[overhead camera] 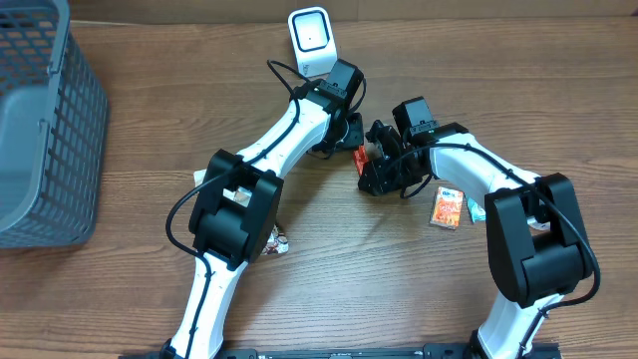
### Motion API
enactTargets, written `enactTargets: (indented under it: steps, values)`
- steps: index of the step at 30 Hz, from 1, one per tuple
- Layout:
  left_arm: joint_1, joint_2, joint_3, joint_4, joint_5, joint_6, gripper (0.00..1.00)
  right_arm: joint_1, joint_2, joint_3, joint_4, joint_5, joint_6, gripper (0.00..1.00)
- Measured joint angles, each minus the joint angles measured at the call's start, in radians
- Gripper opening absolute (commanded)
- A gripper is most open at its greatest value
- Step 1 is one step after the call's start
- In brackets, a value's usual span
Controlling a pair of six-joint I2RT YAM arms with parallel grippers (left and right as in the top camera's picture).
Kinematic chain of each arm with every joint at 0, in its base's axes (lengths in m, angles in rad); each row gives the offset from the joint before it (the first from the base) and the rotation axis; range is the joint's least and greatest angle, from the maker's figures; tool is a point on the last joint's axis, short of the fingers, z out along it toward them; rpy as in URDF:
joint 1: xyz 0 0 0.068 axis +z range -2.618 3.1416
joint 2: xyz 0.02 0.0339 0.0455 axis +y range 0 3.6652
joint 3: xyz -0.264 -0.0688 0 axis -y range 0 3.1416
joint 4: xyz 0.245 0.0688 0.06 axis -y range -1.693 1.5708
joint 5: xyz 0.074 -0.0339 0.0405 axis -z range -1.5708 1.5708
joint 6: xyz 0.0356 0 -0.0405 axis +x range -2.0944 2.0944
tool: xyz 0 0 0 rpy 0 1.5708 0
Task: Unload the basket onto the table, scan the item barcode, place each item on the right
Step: 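Grasp the red stick's barcode end with the left gripper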
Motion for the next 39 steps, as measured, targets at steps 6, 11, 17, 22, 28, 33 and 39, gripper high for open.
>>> enactTargets:
  steps: [6, 11, 17, 22, 28, 33, 39]
  values:
    - [-0.002, 0.001, 0.011, -0.098, 0.013, -0.003, 0.1, 0.0, -0.005, -0.011, 0.007, -0.004, -0.001, 0.5]
    - [0.003, 0.008, 0.043, -0.171, 0.02, -0.003, 0.17, 0.0, -0.005, -0.011, 0.011, -0.005, 0.0, 0.51]
    - [0.014, 0.054, 0.172, -0.296, -0.05, 0.002, 0.35, 0.0, -0.006, -0.013, 0.012, -0.008, 0.0, 0.51]
    - [0.014, 0.055, 0.201, -0.292, -0.088, 0.0, 0.38, 0.0, -0.006, -0.014, 0.013, -0.019, -0.001, 0.5]
    - [-0.007, 0.083, 0.2, -0.255, -0.093, 0.0, 0.36, 0.0, -0.006, -0.015, 0.014, -0.025, 0.0, 0.5]
    - [-0.026, 0.093, 0.201, -0.258, -0.105, 0.002, 0.21, 0.0, -0.006, -0.015, 0.006, -0.026, 0.0, 0.5]
    - [-0.026, 0.093, 0.196, -0.261, -0.108, 0.004, 0.17, 0.0, -0.008, -0.033, 0.018, -0.035, 0.0, 0.42]
